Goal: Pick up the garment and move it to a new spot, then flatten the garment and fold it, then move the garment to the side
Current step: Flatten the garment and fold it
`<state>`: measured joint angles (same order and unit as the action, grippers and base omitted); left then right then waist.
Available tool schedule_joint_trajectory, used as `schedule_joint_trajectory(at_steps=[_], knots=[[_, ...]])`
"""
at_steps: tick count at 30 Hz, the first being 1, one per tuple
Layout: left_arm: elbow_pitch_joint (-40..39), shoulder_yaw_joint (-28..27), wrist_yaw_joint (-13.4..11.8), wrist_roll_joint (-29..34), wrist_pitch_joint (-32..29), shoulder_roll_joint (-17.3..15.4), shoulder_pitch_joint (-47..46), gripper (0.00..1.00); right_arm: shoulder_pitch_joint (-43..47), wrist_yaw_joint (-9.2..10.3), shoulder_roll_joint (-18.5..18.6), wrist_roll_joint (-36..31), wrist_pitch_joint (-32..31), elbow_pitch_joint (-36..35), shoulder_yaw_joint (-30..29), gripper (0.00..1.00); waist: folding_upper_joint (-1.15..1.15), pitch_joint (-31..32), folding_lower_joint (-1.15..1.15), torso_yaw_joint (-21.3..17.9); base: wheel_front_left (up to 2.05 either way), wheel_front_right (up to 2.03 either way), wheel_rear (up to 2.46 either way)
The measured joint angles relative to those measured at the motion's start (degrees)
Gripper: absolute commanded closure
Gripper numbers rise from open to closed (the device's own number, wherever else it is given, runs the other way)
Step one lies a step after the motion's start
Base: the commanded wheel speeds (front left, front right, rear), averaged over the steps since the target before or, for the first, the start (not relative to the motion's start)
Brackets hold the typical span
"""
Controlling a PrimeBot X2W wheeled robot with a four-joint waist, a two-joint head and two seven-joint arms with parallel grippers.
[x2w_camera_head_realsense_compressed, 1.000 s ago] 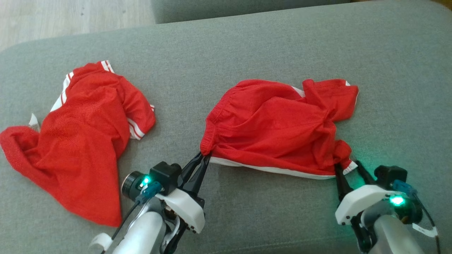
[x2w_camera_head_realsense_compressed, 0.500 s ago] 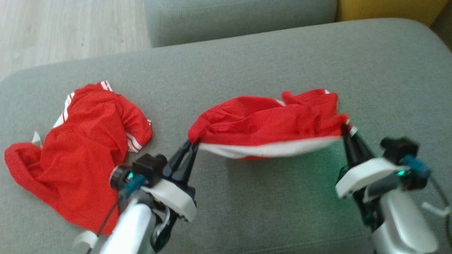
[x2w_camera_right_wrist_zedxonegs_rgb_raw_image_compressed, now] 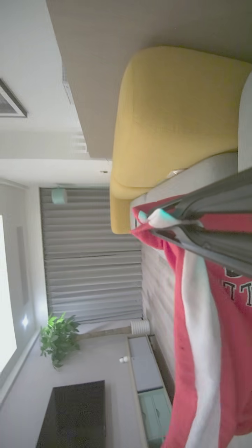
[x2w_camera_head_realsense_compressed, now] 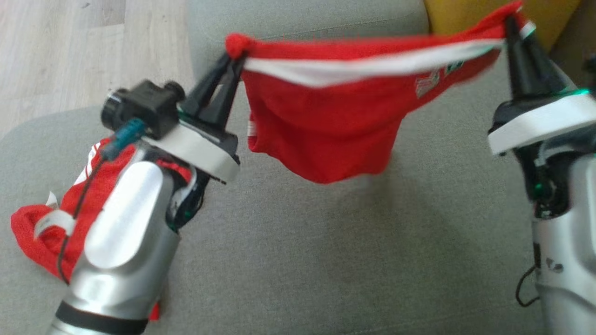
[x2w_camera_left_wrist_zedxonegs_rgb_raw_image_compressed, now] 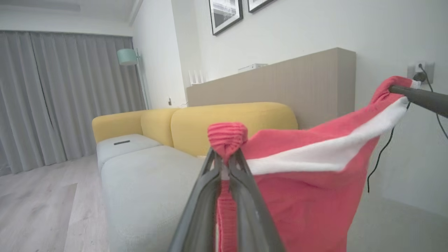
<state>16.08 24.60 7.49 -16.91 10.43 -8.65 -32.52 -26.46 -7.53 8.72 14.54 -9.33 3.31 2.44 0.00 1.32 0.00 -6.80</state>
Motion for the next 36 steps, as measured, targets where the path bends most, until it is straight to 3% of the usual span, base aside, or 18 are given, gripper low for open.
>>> schedule_joint_trajectory(at_steps=[9,13,17,21,27,31,36], knots=[[-7.59,-1.24,-1.93,-1.88,-6.01,-1.92,2.58,1.0,2.8,0.0,-4.11,-5.45,-6.77,-9.33,-5.38,1.0,0.0,-2.15,0.0,-0.23,0.0,0.0,0.0],[-7.76,-1.22,-1.54,-2.47,-8.89,-3.08,1.14,1.0,1.07,0.0,-4.56,-6.72,-7.91,-7.43,-6.36,1.0,0.0,-5.61,0.0,-0.6,0.0,0.0,0.0],[-2.37,-1.21,-0.62,-3.94,-10.91,-4.42,-7.51,1.0,-8.5,0.0,-4.33,-7.38,-7.31,1.91,-4.92,1.0,0.0,-10.36,-0.01,-1.39,0.0,0.0,0.0],[6.11,-0.35,-0.33,-3.92,-10.4,-6.21,-20.82,1.0,-24.97,0.0,-3.56,-7.58,-2.07,15.15,-2.52,1.0,0.0,-15.64,-0.02,-2.57,0.0,0.0,0.0],[17.34,-0.96,0.1,-3.28,-1.08,-4.86,-39.96,1.0,-47.29,0.0,-2.54,-9.95,12.29,31.84,-4.02,1.0,0.0,-21.95,-0.04,-4.18,0.0,0.0,0.0],[23.12,-1.89,0.1,-3.0,3.04,-2.77,-45.25,1.0,-53.03,-0.01,-3.15,-11.99,20.59,40.16,-6.93,1.0,0.0,-23.36,-0.02,-5.02,0.0,0.0,0.0],[27.19,-1.18,0.1,-3.13,3.88,-0.62,-43.24,1.0,-51.19,-0.01,-3.59,-13.19,22.58,49.63,-8.35,1.0,0.0,-23.79,-0.01,-5.0,0.0,0.0,0.0]])
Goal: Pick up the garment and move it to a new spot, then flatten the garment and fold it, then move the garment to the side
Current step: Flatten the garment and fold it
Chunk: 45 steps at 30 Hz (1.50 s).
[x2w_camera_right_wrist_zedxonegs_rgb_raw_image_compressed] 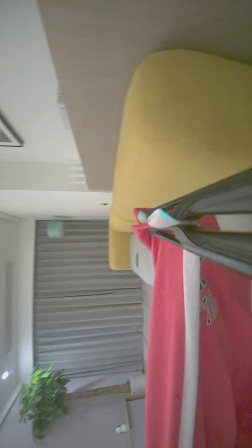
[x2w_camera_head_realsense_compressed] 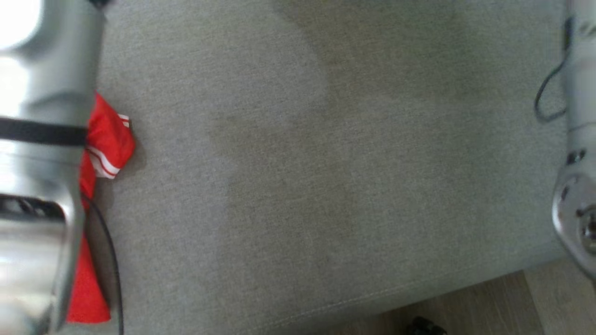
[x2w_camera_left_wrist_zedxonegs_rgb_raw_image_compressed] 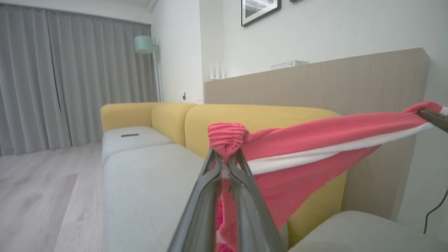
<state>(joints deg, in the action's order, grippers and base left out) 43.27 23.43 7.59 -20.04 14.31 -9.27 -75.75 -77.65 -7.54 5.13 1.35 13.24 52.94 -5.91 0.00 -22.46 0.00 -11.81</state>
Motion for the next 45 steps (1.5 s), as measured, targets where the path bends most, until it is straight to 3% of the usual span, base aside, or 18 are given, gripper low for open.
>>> schedule_joint_trajectory(at_steps=[5,12,15,24,35,40,45], knots=[[0.69,1.42,0.0,-1.13,0.23,1.16,7.05,1.0,5.37,0.0,-0.15,0.0,0.53,7.19,0.42,1.0,0.0,-0.23,-0.01,0.45,0.0,0.0,0.0],[-1.23,7.6,0.0,-3.97,0.36,1.44,22.7,1.0,14.54,0.0,1.53,1.22,-2.25,16.47,4.74,1.0,0.0,1.5,0.0,1.05,0.0,0.0,0.0],[-3.18,9.91,-0.01,-5.0,0.37,1.09,28.27,1.0,17.71,0.0,3.24,0.86,-2.65,17.4,9.4,1.0,0.0,2.95,0.01,1.29,0.0,0.0,0.0],[-8.96,15.58,0.0,-5.82,0.37,-0.11,42.09,1.0,26.64,0.0,6.79,5.28,-2.69,18.01,14.1,1.0,0.0,8.01,0.02,1.78,0.0,0.0,0.0],[-14.66,16.47,0.0,-4.81,0.37,-0.08,52.15,1.0,37.35,0.0,10.6,12.9,-6.28,9.78,20.28,1.0,0.0,13.92,0.01,1.39,0.0,0.0,0.0],[-17.77,16.44,0.0,-4.6,0.37,1.11,58.16,1.0,44.22,-0.01,13.99,17.05,-9.84,1.89,20.78,1.0,0.0,17.25,0.01,1.11,0.0,0.0,0.0],[-20.83,17.05,-0.01,-4.22,0.35,2.68,63.14,1.0,53.73,-0.01,17.52,19.42,-15.53,-9.48,17.47,1.0,0.0,19.62,0.02,1.24,0.0,0.0,0.0]])
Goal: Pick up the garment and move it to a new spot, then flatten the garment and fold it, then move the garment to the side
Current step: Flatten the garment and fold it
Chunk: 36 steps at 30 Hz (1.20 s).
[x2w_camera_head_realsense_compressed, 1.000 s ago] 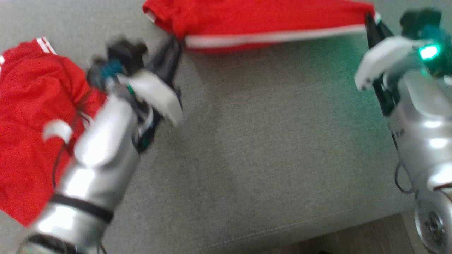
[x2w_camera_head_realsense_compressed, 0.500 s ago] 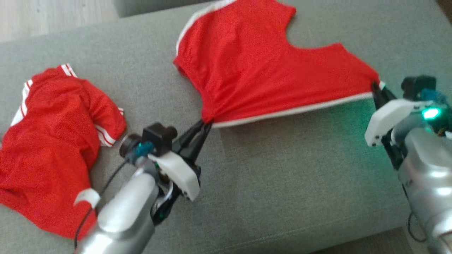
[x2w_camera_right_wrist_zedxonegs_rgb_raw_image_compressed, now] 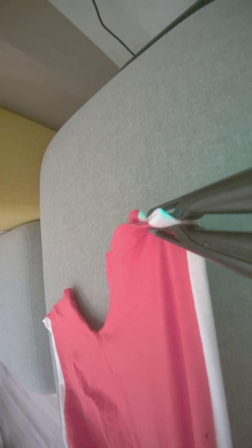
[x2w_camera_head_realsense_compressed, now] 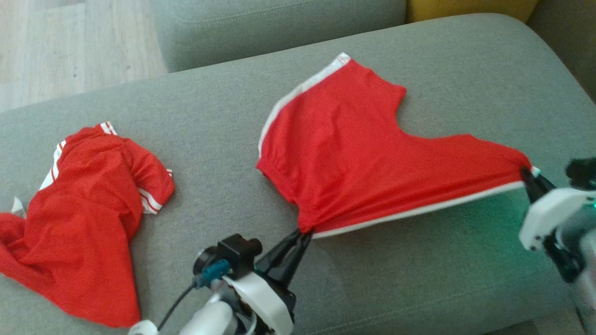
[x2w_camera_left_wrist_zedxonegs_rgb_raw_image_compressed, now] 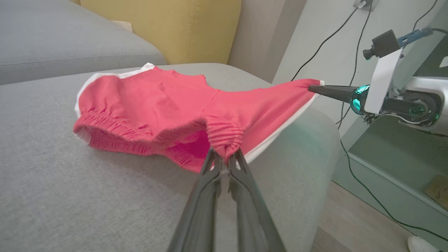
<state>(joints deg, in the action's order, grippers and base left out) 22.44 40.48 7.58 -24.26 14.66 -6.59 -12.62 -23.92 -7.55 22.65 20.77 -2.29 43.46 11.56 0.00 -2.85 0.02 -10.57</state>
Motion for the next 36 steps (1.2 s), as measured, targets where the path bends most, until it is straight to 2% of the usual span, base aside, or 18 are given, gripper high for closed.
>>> schedule_joint_trajectory(at_steps=[5,9,12,15,23,36], knots=[[-1.94,0.93,0.0,0.56,0.0,0.75,0.63,1.0,8.04,0.0,1.01,-0.86,-7.42,-14.18,-8.35,1.0,0.0,-0.99,-0.02,0.64,0.0,0.0,0.0],[-1.99,0.92,-0.01,0.57,-0.01,1.2,-0.69,1.0,10.25,0.0,-0.38,-4.68,-13.43,-24.34,-14.18,1.0,0.0,-2.69,-0.02,1.64,0.0,0.0,0.0],[-2.0,0.38,-0.03,1.08,0.0,1.21,-3.79,1.0,10.18,0.0,-1.74,-7.11,-17.07,-29.56,-16.56,1.0,0.0,-4.27,-0.03,2.59,0.0,0.0,0.0],[-1.87,-0.11,-0.08,1.09,0.0,1.33,-7.3,1.0,8.59,0.0,-2.71,-8.09,-20.11,-31.85,-17.52,1.0,0.0,-5.98,-0.03,3.68,0.0,0.0,0.0],[0.36,-0.15,-0.08,1.07,0.01,1.77,-14.1,1.0,-2.12,0.0,-2.8,-10.12,-25.02,-30.58,-15.71,1.0,0.0,-10.15,-0.03,7.03,0.0,0.0,0.0],[3.14,1.08,-0.07,0.73,0.03,3.42,-24.04,1.0,-23.09,0.0,0.36,-12.9,-25.87,-11.98,-8.17,1.0,0.0,-17.65,-0.03,12.31,0.0,0.0,0.0]])
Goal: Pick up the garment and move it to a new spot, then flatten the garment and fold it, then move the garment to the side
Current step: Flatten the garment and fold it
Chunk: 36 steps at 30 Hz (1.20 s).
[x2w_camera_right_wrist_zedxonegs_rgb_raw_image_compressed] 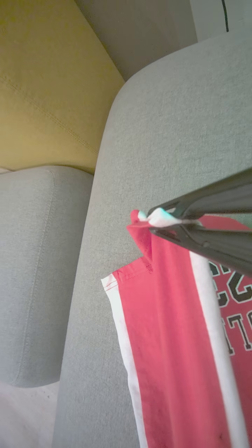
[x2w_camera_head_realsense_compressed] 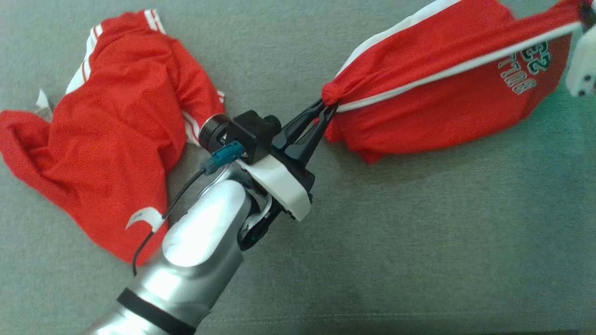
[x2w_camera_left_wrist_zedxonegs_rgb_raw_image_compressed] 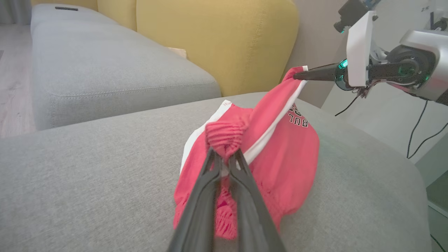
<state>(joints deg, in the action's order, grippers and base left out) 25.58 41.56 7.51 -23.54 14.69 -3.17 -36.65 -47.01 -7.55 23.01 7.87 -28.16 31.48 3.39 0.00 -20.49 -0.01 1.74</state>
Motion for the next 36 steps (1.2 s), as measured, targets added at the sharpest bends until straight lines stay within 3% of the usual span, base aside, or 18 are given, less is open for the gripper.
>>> schedule_joint_trajectory(at_steps=[9,21,22,23,24,36], knots=[[0.69,1.44,0.04,-1.51,0.0,0.54,-1.92,1.0,-10.32,0.0,0.31,-1.41,3.0,11.83,5.13,1.0,0.0,-4.35,0.01,3.79,0.0,0.0,0.0],[0.69,2.4,0.04,-2.93,0.0,0.89,-5.09,1.0,-16.98,0.0,0.24,-1.89,8.31,21.25,7.61,1.0,0.0,-7.35,0.01,6.16,0.0,0.0,0.0],[0.81,2.47,0.04,-3.15,0.0,0.93,-5.13,0.91,-17.26,0.0,0.15,-1.79,8.83,21.73,7.92,1.0,0.0,-7.45,0.01,6.32,0.0,0.0,0.0],[1.0,2.49,0.04,-3.28,0.0,0.97,-5.15,0.62,-17.41,0.0,0.11,-1.74,9.72,22.03,8.61,0.16,0.0,-7.53,0.01,6.46,0.0,0.0,0.0],[1.29,2.5,0.04,-3.31,0.0,0.98,-5.2,0.0,-17.62,0.0,-0.02,-1.47,10.44,22.57,8.84,0.0,0.0,-7.59,0.01,6.56,0.0,0.0,0.0],[2.57,-0.45,-0.75,-3.24,0.0,0.96,-4.82,0.0,-19.21,0.0,-0.44,-0.09,18.09,30.09,9.12,0.0,0.0,-4.45,0.02,5.36,0.0,0.0,0.0]])
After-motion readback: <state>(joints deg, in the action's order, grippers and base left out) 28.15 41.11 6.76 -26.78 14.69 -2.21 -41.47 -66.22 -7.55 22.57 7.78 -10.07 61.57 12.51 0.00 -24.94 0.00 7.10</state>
